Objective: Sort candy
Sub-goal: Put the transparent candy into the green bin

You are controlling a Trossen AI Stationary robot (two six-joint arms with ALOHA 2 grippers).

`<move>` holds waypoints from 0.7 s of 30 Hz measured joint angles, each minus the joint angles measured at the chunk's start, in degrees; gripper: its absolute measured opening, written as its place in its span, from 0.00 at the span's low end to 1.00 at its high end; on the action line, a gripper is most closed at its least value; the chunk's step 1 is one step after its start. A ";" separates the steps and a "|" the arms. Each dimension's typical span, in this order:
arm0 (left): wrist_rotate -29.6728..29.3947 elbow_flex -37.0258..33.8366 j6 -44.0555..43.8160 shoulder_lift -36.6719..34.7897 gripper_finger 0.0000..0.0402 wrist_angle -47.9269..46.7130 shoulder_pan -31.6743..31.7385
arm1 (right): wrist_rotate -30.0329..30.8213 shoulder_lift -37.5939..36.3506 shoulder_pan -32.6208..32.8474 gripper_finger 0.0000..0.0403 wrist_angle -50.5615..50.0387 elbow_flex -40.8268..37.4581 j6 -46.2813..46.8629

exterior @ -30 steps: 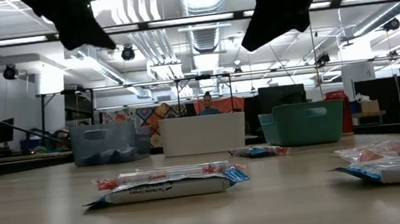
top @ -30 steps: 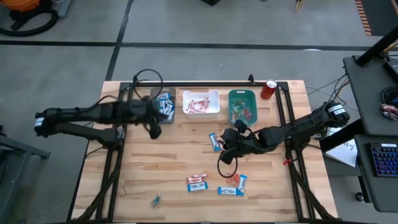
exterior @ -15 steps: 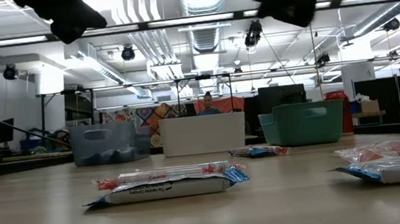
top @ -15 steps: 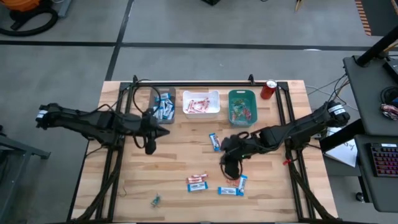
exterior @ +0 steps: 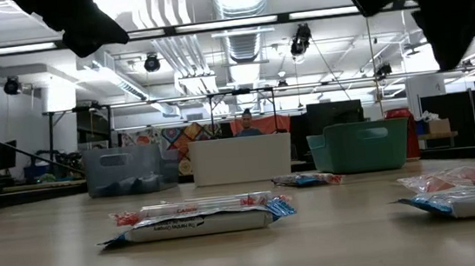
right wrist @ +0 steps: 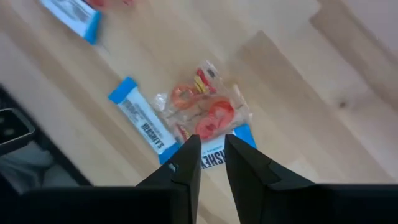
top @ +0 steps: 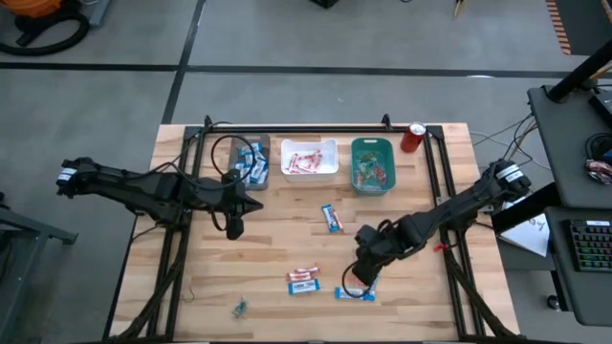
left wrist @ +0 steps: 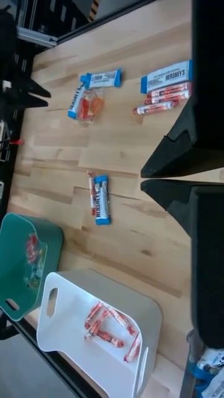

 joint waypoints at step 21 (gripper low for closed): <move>-0.02 -0.64 3.64 0.02 0.00 -0.38 0.01 | -0.39 12.41 3.35 0.37 3.98 1.88 15.41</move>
